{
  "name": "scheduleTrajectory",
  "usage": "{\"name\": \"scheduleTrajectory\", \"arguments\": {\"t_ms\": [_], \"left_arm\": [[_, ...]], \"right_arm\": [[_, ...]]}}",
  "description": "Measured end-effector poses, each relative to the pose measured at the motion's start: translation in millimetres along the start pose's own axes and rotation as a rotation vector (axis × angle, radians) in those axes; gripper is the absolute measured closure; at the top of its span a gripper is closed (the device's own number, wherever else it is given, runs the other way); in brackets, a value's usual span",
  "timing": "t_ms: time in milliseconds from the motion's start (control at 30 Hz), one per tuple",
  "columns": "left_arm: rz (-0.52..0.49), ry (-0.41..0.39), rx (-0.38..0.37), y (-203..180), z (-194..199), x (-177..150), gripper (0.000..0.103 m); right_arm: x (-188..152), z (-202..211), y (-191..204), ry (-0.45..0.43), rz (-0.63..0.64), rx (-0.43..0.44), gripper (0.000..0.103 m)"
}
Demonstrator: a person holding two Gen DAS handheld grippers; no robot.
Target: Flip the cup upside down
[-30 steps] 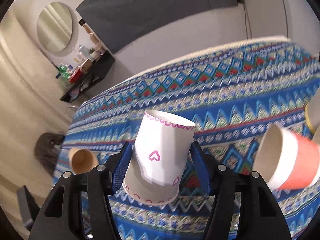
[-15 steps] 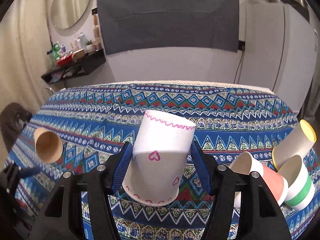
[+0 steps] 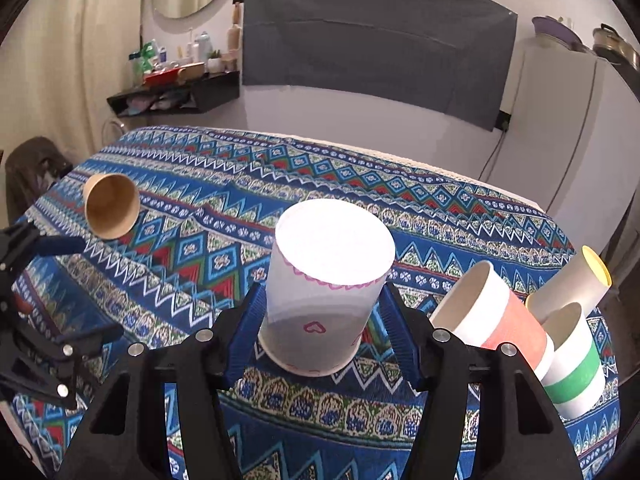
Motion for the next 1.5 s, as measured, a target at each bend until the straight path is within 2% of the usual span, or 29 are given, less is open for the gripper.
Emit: {"name": "scheduleTrajectory", "arguments": {"t_ms": [167, 267, 700, 900, 1133, 1233, 1500], "left_arm": [[0.005, 0.0, -0.006, -5, -1, 4, 0.006], [0.006, 0.0, -0.01, -10, -3, 6, 0.006], [0.0, -0.012, -0.02, -39, -7, 13, 0.006], [-0.011, -0.032, -0.013, -59, -9, 15, 0.006], [-0.032, -0.052, -0.038, -79, -11, 19, 0.006], [-0.021, -0.049, -0.049, -81, -11, 19, 0.006], [-0.009, -0.061, -0.021, -80, -8, 19, 0.006]], "right_arm": [[-7, 1, 0, 0.01, 0.009, 0.031, 0.048], [-12, 7, -1, -0.009, 0.024, 0.045, 0.038], [-29, 28, -28, -0.059, 0.023, -0.013, 0.02], [-37, 27, -46, -0.049, -0.01, -0.031, 0.018], [-46, 24, -61, -0.031, -0.064, -0.027, 0.017], [-47, 25, -64, -0.029, -0.077, -0.022, 0.017], [-47, 30, -62, -0.057, -0.075, -0.036, 0.017]]}}
Point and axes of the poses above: each gripper's, at about its wrist camera, not at the fingertips, and z roughly against the way its jaws point, y to its left, x to its top, the point moved 2 cm from there along -z, roughly the way its jaws point, and after that the axes turned 11 degrees about -x, right-handed, at the moved point
